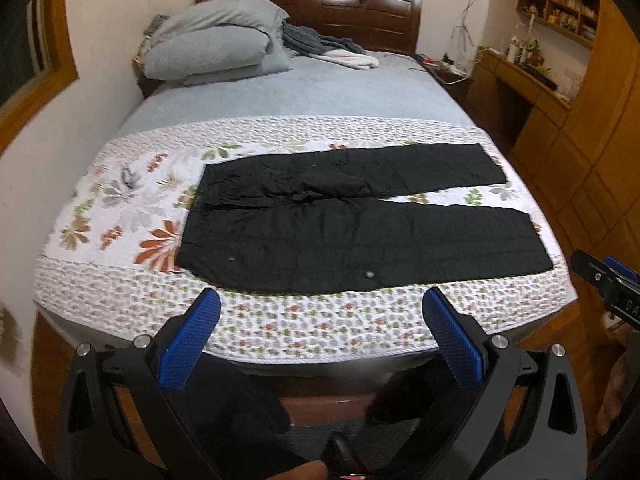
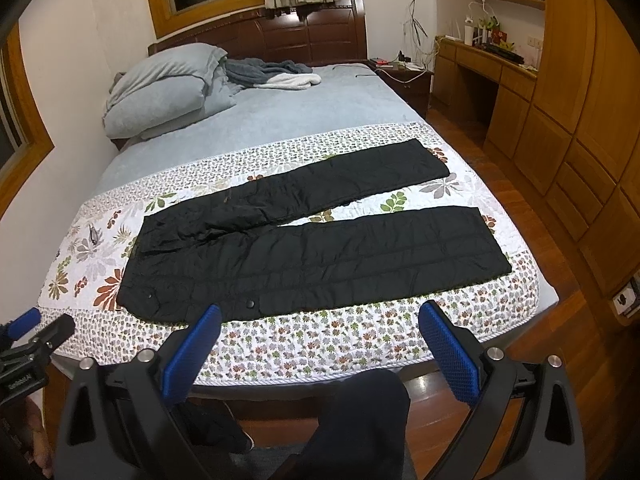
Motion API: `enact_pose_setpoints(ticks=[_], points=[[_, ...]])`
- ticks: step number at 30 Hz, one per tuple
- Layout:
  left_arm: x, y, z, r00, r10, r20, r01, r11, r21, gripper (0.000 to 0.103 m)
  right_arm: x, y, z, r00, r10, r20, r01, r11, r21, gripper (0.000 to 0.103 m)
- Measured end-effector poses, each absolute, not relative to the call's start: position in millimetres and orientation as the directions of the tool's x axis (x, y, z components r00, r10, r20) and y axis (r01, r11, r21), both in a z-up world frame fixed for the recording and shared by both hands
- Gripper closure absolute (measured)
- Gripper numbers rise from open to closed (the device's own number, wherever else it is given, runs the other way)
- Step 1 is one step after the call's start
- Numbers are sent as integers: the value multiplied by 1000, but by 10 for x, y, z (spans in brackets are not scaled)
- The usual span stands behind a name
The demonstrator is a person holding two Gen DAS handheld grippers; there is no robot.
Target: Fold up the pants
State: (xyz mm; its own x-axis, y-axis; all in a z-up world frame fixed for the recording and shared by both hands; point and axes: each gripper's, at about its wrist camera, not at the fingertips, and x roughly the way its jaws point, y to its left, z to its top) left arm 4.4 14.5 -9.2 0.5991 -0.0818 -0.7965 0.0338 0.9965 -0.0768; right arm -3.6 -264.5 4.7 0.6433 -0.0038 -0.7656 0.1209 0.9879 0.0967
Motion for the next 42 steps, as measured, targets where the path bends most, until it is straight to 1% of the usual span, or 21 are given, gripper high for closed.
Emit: enact_pose_setpoints(ticks=[3, 5, 7, 9, 10, 13, 14, 16, 18, 20, 22, 27, 31, 35, 36, 37, 38, 39, 40, 41, 42], points=[[128, 255, -229, 546, -228, -806, 91, 973, -213, 3, 5, -2723, 6, 645, -7, -764, 125, 988, 96, 3], [194, 401, -365, 518, -372, -770, 128, 924, -360, 3, 54, -2774, -40, 642, -7, -766, 122, 988, 93, 3], [279, 574, -501, 531, -418, -737, 133, 900, -414, 2, 109, -2833, -105, 647, -4, -762, 113, 989, 91, 3], [337, 758, -640, 578, -400, -711, 112, 902, -417, 2, 193, -2901, -219, 652, -7, -758, 100, 992, 77, 3], [410, 855, -743, 562, -401, -724, 94, 900, -425, 2, 269, -2962, -332, 645, -5, -764, 95, 993, 74, 3], [814, 1243, -1209, 389, -458, -800, -18, 864, -503, 3, 477, -3242, -718, 601, 54, -798, 110, 983, 149, 3], [918, 1402, -1351, 384, -450, -806, -54, 861, -506, 3, 548, -3376, -871, 579, 83, -811, 125, 974, 189, 3], [1118, 1723, -1646, 402, -325, -856, -121, 908, -402, 3, 694, -3676, -1222, 540, 157, -827, 165, 943, 288, 3], [1326, 2065, -2012, 381, -275, -883, -204, 906, -371, 3, 804, -3948, -1537, 504, 216, -837, 221, 904, 366, 3], [1469, 2319, -2337, 357, -304, -883, -282, 866, -412, 3, 896, -4265, -1869, 474, 257, -842, 307, 848, 432, 3], [1608, 2579, -2645, 353, -357, -865, -344, 810, -475, 3, 946, -4518, -2123, 449, 254, -857, 380, 813, 440, 3], [1894, 2932, -3118, 335, -402, -852, -468, 714, -521, 3, 978, -4766, -2355, 455, 271, -848, 443, 758, 479, 3], [2081, 2889, -3169, 321, -383, -866, -472, 728, -497, 3, 1018, -4883, -2454, 480, 301, -824, 462, 712, 529, 4], [2178, 2686, -3111, 321, -377, -869, -402, 776, -485, 5, 1047, -5140, -2517, 533, 322, -782, 488, 638, 595, 4], [2183, 2651, -3112, 326, -372, -869, -403, 777, -484, 8, 1046, -5267, -2538, 552, 317, -771, 506, 608, 612, 4], [2195, 2659, -3131, 325, -358, -875, -416, 777, -472, 20, 1029, -5369, -2539, 569, 315, -760, 516, 583, 627, 4], [2217, 2696, -3161, 322, -346, -881, -432, 775, -462, 36, 1016, -5507, -2552, 593, 315, -741, 524, 547, 653, 4], [2200, 2720, -3194, 313, -327, -892, -461, 768, -444, 43, 1008, -5605, -2568, 611, 316, -726, 529, 519, 671, 4], [2152, 2798, -3196, 318, -325, -891, -476, 757, -447, 54, 978, -5768, -2593, 641, 312, -701, 537, 471, 700, 4], [2143, 2831, -3212, 326, -331, -885, -488, 743, -458, 61, 959, -5883, -2619, 660, 307, -686, 542, 438, 717, 4], [2119, 2866, -3226, 335, -345, -877, -498, 725, -476, 64, 941, -6000, -2649, 673, 297, -677, 551, 409, 727, 4]])
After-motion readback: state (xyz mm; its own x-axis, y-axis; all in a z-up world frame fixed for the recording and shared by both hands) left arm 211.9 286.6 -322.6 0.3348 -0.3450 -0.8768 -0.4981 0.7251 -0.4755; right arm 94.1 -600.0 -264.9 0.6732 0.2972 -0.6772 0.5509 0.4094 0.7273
